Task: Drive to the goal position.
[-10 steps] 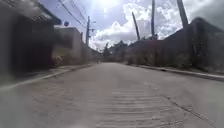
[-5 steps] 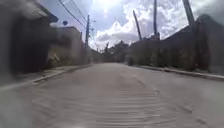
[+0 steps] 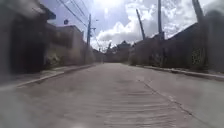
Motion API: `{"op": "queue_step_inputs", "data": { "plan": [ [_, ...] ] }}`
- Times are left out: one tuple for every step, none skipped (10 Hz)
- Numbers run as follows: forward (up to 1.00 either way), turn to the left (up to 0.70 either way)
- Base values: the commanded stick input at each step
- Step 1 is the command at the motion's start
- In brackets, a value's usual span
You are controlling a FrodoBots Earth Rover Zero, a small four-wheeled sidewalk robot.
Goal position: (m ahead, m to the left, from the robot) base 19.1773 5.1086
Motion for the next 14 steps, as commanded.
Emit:
{"op": "queue_step_inputs", "data": {
  "plan": [
    [1.0, -0.04],
    [1.0, -0.19],
    [1.0, -0.3],
    [1.0, -0.38],
    [1.0, -0.34],
    [1.0, -0.18],
    [1.0, 0.0],
    [1.0, -0.02],
    [1.0, 0.0],
    [1.0, 0.0],
    [1.0, 0.0],
    [1.0, 0.0],
    [1.0, 0.0],
    [1.0, 0.0]
  ]
}}
